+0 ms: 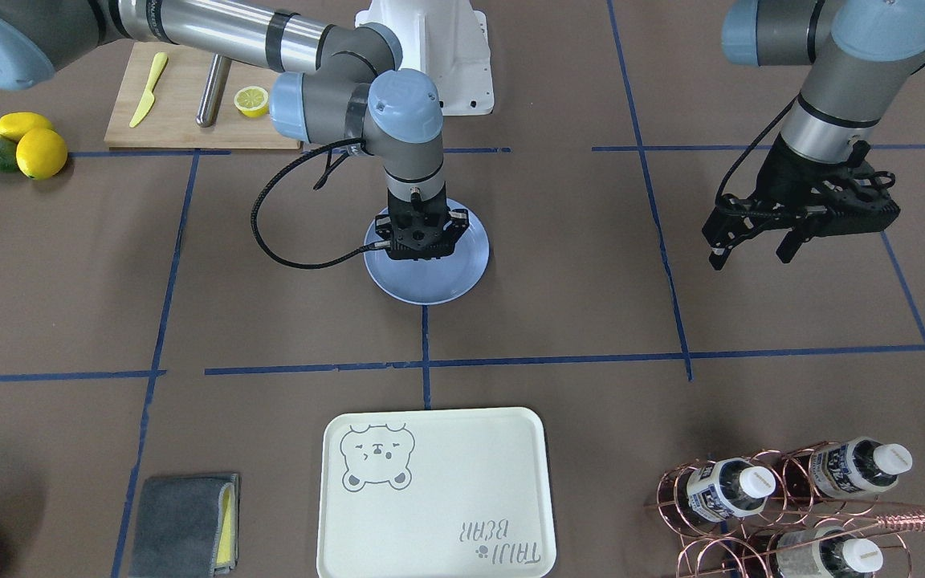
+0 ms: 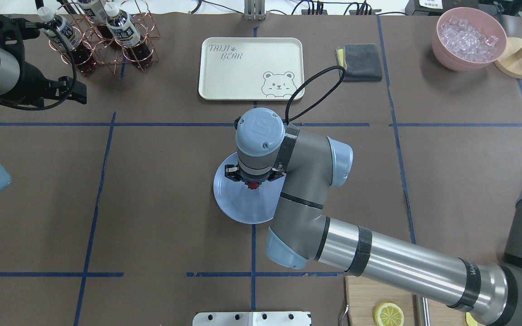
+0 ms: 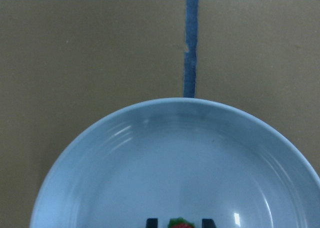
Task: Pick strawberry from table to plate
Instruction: 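Lower the strawberry onto the plate and open the right gripper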
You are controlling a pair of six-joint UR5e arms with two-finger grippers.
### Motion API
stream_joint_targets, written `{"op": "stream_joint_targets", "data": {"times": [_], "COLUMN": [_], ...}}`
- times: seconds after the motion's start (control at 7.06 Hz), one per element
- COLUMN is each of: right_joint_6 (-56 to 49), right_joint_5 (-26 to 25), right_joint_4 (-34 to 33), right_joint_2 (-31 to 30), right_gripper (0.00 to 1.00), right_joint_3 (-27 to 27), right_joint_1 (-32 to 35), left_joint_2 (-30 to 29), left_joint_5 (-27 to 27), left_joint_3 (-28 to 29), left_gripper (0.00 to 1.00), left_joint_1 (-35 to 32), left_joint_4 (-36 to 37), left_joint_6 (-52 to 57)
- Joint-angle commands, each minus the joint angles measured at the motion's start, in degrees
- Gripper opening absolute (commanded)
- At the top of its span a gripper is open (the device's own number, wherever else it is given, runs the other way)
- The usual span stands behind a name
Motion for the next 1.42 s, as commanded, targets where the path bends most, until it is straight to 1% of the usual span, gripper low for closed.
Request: {"op": "stream_joint_targets", "data": {"times": [0.0,0.14,0.42,0.57,0.71,0.85,0.99,1.13,1.27], "right_joint_6": [0.0,0.1,0.2,0.3,0.3,0.3,-0.5,-1.4,-5.4], "right_joint_5": [0.0,0.0,0.1,0.3,0.7,1.2,1.4,2.4,4.2], "right_joint_4": [1.2,2.8,3.3,3.3,3.1,2.2,-3.9,-9.7,-12.8], "right_joint_2": [-0.1,-0.2,0.0,0.0,0.0,-0.4,-2.3,-5.0,-9.3], "right_gripper": [0.35,0.49,0.85,0.99,1.0,1.0,1.0,1.0,1.0], "right_joint_3": [-1.0,-1.3,-1.2,-0.9,-0.5,1.6,7.1,13.6,18.6], "right_joint_1": [-0.2,-0.1,-0.1,-0.1,-0.1,0.6,1.6,3.9,6.3], "left_joint_2": [0.0,-0.1,-0.1,-0.2,-0.2,-0.1,-0.2,-0.3,-0.7], "left_joint_5": [0.0,0.0,0.0,0.0,0.0,0.0,0.0,-2.4,-5.4], "left_joint_3": [0.1,0.1,0.1,0.2,0.2,0.3,0.6,1.0,0.9], "left_gripper": [1.0,1.0,1.0,1.0,1.0,1.0,1.0,1.0,1.0], "left_joint_1": [-0.1,-0.1,-0.1,-0.1,-0.1,-0.1,-0.1,-1.1,-4.9], "left_joint_4": [0.0,0.0,0.0,0.0,0.0,0.0,0.2,1.3,5.2], "left_joint_6": [0.0,0.0,-0.1,-0.1,0.0,-0.1,0.4,3.6,9.7]}}
